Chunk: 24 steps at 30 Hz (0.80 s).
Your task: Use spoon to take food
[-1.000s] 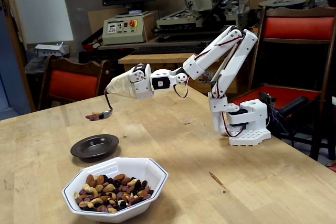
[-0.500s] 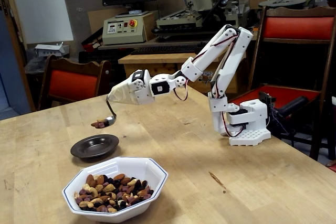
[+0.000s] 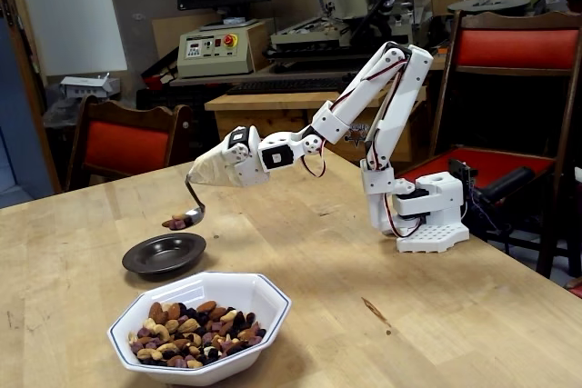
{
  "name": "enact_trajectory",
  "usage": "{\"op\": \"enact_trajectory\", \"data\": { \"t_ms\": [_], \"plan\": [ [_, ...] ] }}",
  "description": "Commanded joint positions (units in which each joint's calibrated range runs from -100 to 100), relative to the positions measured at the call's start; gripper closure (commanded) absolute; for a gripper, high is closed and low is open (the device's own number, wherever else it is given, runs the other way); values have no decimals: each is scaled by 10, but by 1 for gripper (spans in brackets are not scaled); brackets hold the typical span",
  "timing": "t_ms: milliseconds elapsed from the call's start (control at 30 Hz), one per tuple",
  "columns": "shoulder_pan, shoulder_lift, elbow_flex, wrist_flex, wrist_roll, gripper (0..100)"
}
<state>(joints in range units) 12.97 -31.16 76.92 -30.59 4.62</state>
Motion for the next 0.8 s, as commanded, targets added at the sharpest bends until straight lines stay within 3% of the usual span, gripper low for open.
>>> {"op": "enact_trajectory", "data": {
  "t_ms": [0, 767],
  "plan": [
    [1, -11, -16, -11, 1, 96],
    [-34, -5, -106, -11, 1, 96]
  ]
}}
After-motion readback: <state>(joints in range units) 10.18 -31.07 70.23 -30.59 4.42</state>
